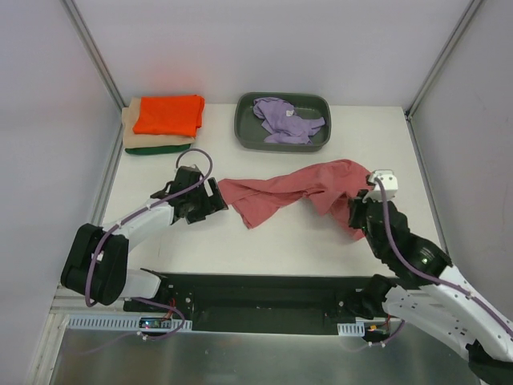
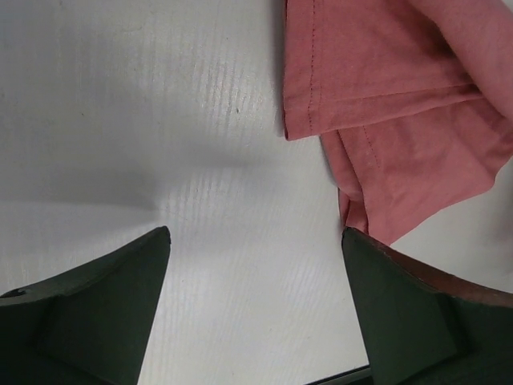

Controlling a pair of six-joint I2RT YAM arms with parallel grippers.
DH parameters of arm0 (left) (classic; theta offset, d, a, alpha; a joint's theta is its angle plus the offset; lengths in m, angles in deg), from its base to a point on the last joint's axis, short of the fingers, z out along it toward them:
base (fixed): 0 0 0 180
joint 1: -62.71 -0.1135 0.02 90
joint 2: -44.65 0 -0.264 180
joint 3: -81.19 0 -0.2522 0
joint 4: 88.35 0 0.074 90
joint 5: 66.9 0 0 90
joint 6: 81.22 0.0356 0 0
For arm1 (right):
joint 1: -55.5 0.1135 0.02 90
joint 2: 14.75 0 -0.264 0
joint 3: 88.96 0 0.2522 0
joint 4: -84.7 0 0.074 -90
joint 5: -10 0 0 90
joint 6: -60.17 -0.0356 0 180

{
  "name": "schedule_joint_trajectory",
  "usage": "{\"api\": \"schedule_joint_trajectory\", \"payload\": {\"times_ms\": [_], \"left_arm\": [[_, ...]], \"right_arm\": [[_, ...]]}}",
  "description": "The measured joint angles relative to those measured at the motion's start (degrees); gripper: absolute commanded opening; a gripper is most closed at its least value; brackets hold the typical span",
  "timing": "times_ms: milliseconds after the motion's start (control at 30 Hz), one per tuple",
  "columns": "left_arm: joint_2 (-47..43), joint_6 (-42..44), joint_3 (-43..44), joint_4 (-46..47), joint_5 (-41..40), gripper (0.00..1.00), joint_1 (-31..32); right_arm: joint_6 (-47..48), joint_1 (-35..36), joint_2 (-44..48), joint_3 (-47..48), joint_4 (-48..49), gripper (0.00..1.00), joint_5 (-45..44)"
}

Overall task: Fold and stack the t-shirts
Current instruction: Flatten out the tshirt

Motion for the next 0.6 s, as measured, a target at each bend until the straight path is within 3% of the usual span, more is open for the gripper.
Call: {"api": "schedule_joint_trajectory", "payload": {"times_ms": [233,600], "left_arm": [[2.08,0.48,0.0,0.44,1.64,0.78,0.0],[5.25,0.7,2.71,1.03,2.4,0.78,0.0]], "right_arm": [[1.6,-0.07,8.44,3.78,-5.53,0.01,-6.91],[2.36,-0.07,9.92,4.26,-10.4,0.01,-13.03]]}}
